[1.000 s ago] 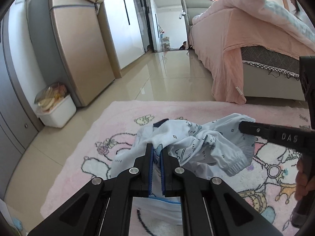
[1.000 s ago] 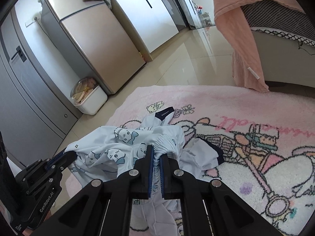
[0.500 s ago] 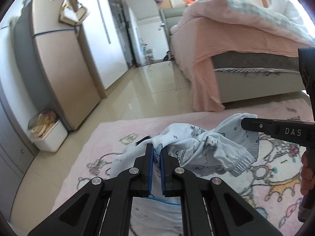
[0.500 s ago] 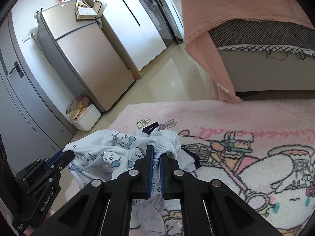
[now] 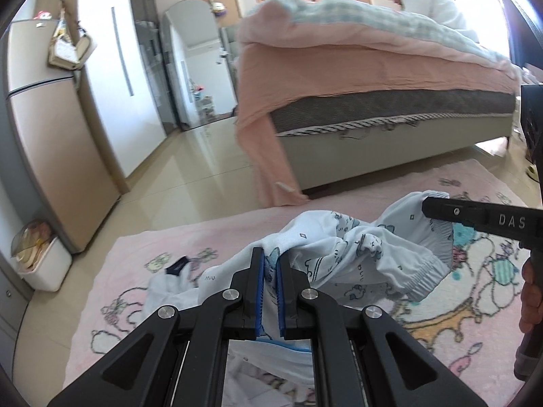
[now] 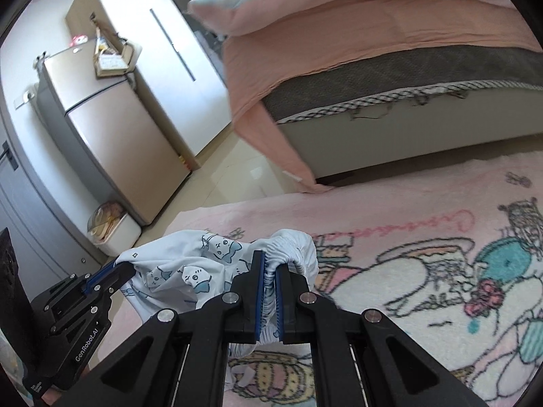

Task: Fold clothes

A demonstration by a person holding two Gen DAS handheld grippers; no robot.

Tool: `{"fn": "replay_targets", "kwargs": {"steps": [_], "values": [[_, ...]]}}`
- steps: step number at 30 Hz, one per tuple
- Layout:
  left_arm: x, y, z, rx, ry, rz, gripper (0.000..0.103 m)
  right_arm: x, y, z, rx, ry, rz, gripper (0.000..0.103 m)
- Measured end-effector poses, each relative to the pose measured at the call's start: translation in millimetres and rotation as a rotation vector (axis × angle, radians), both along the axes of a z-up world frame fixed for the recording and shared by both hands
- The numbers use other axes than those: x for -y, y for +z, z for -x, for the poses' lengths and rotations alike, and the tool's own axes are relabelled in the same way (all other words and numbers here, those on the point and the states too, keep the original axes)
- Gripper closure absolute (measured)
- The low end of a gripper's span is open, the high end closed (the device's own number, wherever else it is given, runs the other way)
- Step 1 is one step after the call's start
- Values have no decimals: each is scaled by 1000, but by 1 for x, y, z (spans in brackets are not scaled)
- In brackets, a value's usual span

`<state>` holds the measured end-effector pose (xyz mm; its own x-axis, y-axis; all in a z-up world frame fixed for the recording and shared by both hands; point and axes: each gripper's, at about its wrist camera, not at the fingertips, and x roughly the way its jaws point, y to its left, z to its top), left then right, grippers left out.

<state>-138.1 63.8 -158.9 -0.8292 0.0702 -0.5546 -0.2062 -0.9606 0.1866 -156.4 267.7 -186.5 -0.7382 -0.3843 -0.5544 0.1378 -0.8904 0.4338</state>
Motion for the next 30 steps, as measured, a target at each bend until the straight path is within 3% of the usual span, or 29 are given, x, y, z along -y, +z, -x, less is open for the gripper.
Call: {"fn": "replay_targets", "kwargs": {"steps": [20, 30], "values": [[-132, -20, 1, 97, -253, 29, 98, -143, -25, -73, 88, -316, -53, 99], [-161, -50, -8, 165, -320, 106, 98, -173, -61, -98, 193, -411, -19, 99]]}}
